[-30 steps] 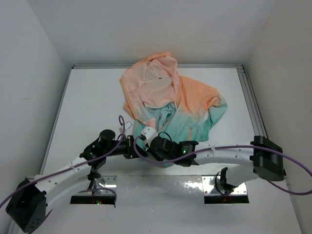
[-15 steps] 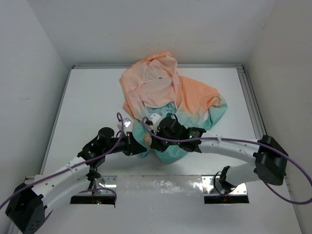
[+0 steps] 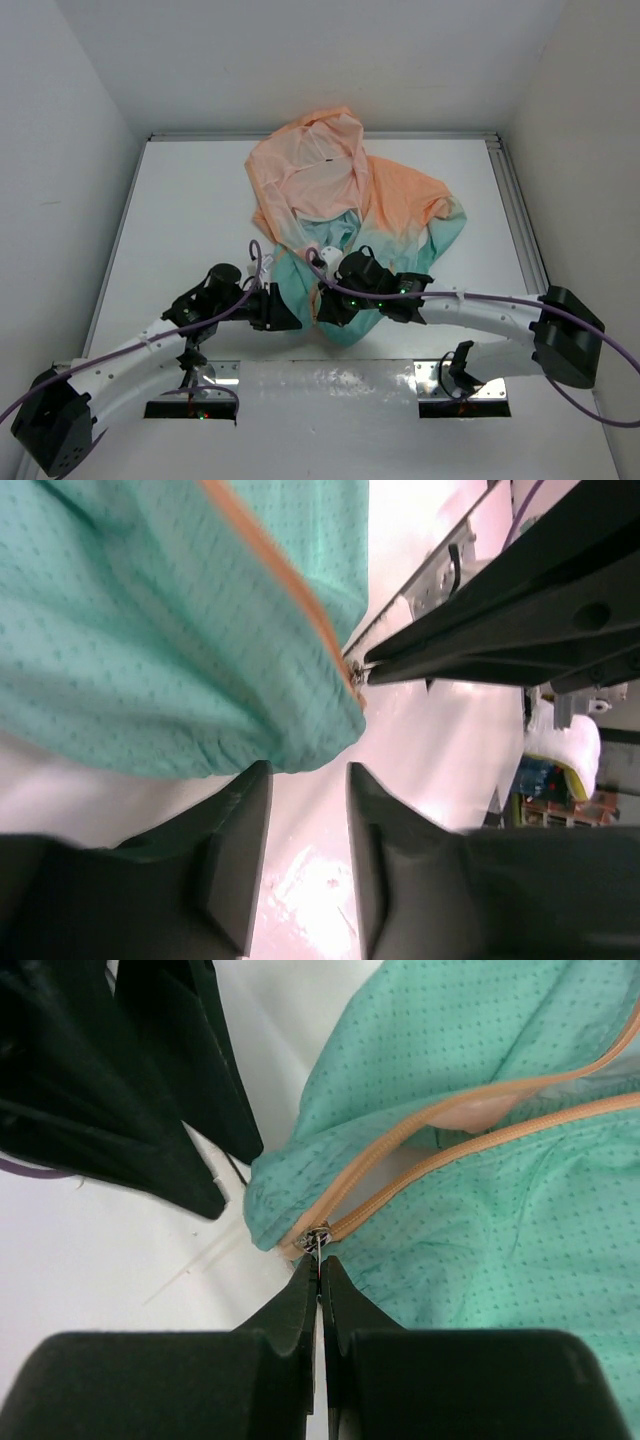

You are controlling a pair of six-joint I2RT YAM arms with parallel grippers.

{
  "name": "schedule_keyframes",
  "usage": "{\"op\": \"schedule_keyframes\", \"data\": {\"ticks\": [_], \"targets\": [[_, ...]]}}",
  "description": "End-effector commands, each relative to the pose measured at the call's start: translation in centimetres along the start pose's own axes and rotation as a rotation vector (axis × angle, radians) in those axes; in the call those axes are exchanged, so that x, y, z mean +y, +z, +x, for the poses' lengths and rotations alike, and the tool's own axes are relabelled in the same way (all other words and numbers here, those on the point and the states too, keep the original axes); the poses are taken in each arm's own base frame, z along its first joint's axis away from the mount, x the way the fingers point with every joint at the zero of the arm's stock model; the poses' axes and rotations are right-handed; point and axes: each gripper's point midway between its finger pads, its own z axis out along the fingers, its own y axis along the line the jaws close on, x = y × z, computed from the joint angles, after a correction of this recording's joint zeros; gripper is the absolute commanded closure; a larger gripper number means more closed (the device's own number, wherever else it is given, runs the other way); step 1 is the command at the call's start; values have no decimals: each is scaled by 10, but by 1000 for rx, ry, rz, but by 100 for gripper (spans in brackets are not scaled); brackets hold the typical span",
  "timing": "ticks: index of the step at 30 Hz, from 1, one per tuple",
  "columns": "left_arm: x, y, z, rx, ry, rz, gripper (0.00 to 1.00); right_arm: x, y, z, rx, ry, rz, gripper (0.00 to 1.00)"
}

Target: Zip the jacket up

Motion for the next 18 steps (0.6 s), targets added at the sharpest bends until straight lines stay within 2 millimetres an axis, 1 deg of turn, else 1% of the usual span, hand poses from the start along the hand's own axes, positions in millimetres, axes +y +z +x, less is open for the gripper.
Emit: {"op": "schedule_keyframes", "data": {"ticks": [1, 5, 10, 11, 12, 15, 16, 18], "targets": [[-13, -2, 2, 26, 2, 42, 61, 5, -4, -16, -82, 11, 4, 100], [-13, -3, 5, 34, -20, 42, 54, 2, -1, -14, -88, 17, 14, 100], [-22, -4, -1, 9, -35, 63, 52, 7, 2, -14, -99, 6, 14, 100], [-21, -3, 0, 9, -45, 62, 52, 8, 2, -14, -102, 6, 11, 100], [-26, -1, -2, -1, -63, 83, 52, 8, 3, -14, -105, 6, 18, 100], [-32, 4, -1, -23, -101, 122, 52, 10, 4, -14, -111, -4, 35, 100], [-30, 6, -4, -46, -106, 108, 52, 11, 4, -11, -108, -6, 36, 100], [-27, 7, -4, -55, -116, 85, 52, 10, 4, -9, -105, -1, 41, 100]]}}
